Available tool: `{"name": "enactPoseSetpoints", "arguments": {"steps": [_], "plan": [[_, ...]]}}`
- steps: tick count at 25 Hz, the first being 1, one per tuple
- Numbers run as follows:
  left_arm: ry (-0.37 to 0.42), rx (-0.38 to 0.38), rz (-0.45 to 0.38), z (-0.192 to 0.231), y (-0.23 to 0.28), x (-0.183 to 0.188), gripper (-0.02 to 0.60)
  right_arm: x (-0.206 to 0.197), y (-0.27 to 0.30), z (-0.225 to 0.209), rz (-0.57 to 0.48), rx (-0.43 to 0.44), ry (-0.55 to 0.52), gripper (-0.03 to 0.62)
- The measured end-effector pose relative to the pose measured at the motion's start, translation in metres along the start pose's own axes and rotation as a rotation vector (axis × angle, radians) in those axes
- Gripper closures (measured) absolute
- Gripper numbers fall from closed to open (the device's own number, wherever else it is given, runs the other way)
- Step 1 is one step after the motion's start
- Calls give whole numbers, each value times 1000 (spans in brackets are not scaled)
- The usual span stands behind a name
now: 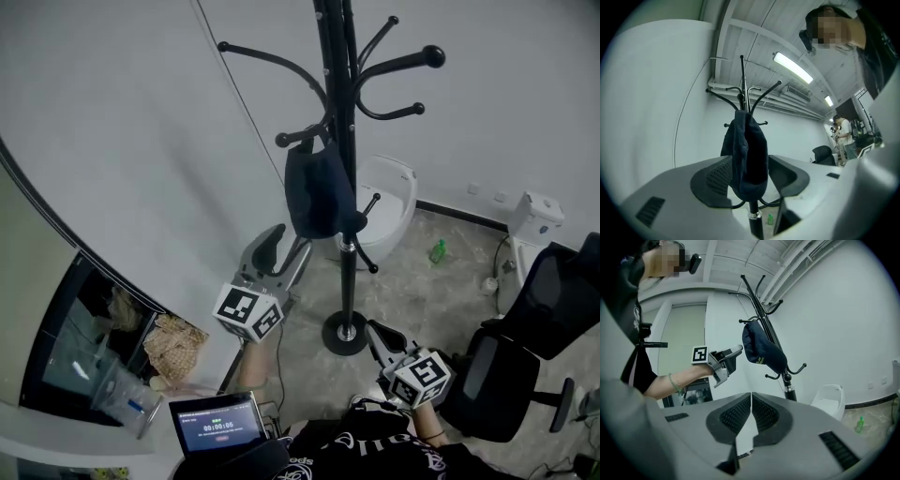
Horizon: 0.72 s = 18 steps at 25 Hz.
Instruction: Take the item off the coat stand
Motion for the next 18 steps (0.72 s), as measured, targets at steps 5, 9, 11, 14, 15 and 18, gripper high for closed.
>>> {"name": "enactPoseSetpoints", "arguments": {"steps": [5, 9, 11, 14, 15, 18], "plan": [[39, 6, -2, 13, 33, 16, 353, 0, 5, -21, -3, 28, 3, 576], [65, -30, 10, 16, 56, 10, 353, 0, 12, -30, 15, 44, -6, 576], [83, -47, 39, 16, 65, 3, 354, 1, 14, -32, 13, 53, -5, 576], [108, -68, 74, 12, 70, -5, 411, 2, 16, -33, 15, 59, -2, 576], [104, -66, 70, 12, 69, -4, 499, 2, 16, -33, 18, 59, 0, 576], [60, -64, 39, 11, 65, 6, 551, 0, 15, -36, 19, 57, 3, 576]]}}
Point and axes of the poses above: the fingertips, and each gripper's own axes: y forward along the fingers, z to its left, x out of its top, the point moved 4 cm from there along -y, backward along the fingers, and after that the axes turned 2 degrees about z, right-handed, at the moved point
